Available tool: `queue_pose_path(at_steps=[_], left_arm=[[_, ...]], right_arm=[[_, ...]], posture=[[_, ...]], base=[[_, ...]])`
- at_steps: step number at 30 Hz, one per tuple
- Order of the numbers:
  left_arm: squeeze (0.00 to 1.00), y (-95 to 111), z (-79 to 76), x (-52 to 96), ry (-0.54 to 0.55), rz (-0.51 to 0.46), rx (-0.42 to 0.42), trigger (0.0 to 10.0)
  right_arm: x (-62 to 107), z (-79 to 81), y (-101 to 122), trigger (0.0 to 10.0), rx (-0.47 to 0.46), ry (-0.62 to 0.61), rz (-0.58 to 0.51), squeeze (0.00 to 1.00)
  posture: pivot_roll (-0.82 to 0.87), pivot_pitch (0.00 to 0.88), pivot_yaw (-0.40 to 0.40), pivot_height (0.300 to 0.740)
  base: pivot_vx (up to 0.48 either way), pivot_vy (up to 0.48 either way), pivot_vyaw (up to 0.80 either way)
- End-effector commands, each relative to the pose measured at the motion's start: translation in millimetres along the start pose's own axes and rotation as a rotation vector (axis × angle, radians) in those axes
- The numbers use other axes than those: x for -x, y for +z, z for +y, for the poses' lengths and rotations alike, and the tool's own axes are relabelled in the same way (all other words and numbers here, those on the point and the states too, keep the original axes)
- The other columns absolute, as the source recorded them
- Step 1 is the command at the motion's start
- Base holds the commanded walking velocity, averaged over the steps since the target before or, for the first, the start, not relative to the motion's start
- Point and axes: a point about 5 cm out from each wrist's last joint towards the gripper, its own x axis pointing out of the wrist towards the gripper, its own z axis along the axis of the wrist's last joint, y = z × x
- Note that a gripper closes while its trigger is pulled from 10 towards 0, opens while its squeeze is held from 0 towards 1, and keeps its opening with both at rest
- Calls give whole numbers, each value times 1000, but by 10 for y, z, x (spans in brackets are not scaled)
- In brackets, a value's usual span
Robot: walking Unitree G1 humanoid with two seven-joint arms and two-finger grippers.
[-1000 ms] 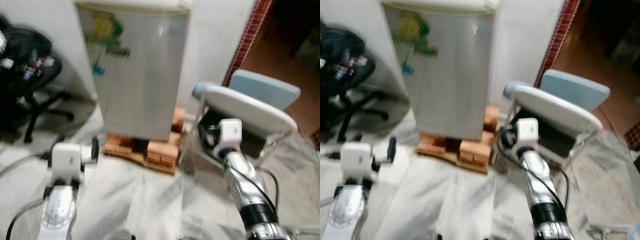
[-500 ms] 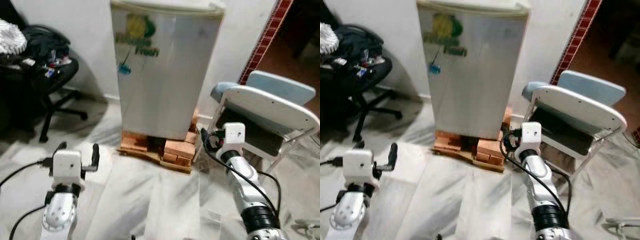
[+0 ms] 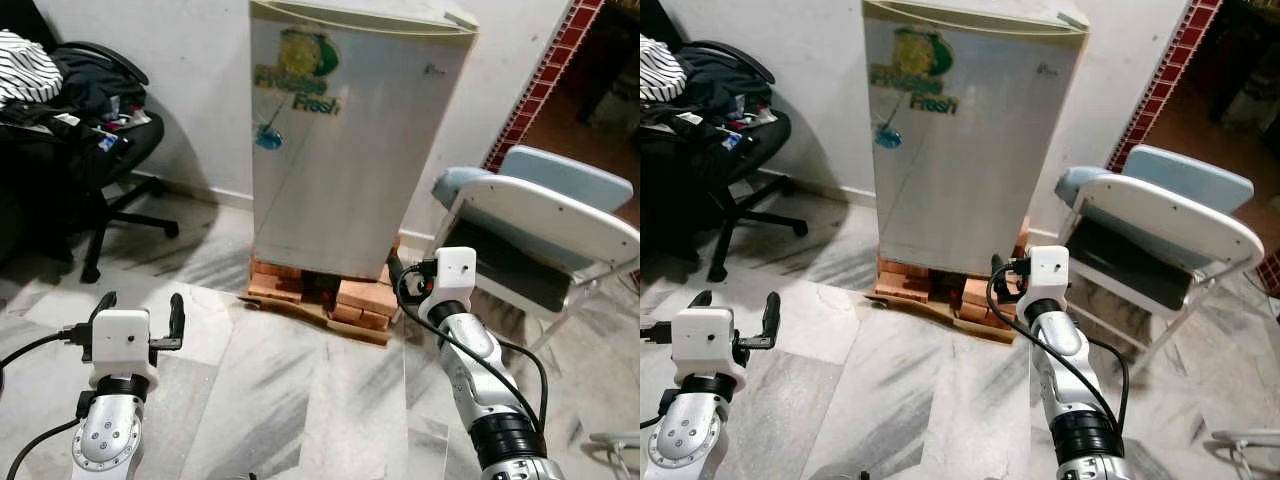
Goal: Restocking fridge
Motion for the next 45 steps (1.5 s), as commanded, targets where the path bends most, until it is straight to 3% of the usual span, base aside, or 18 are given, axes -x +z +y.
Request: queue_pose_path(at_steps=[1, 25, 29, 36, 45], left_arm=[[0, 12, -23, -5, -4, -7, 2, 10000], [0, 10, -26, -7, 0, -8, 5, 10000], [0, 53, 38, -50, 10, -19, -9, 10000], [0, 55, 29, -60, 6, -22, -8, 10000], [0, -7, 48, 46, 10, 1, -9, 10000]], right_arm=[[3, -32, 30, 10000, 1, -10, -13, 0], [4, -32, 29, 10000, 1, -11, -13, 0], [49, -54, 28, 10000, -11, -27, -35, 0], [63, -57, 61, 10000, -32, 15, -50, 0], [144, -115, 57, 10000, -12, 52, -57, 0]], posture=[[93, 0, -62, 740], [93, 0, -62, 740], [91, 0, -29, 740], [87, 0, -30, 740], [87, 0, -31, 740]], base=[[0, 0, 0], [0, 0, 0], [0, 0, 0], [0, 0, 0], [0, 0, 0]])
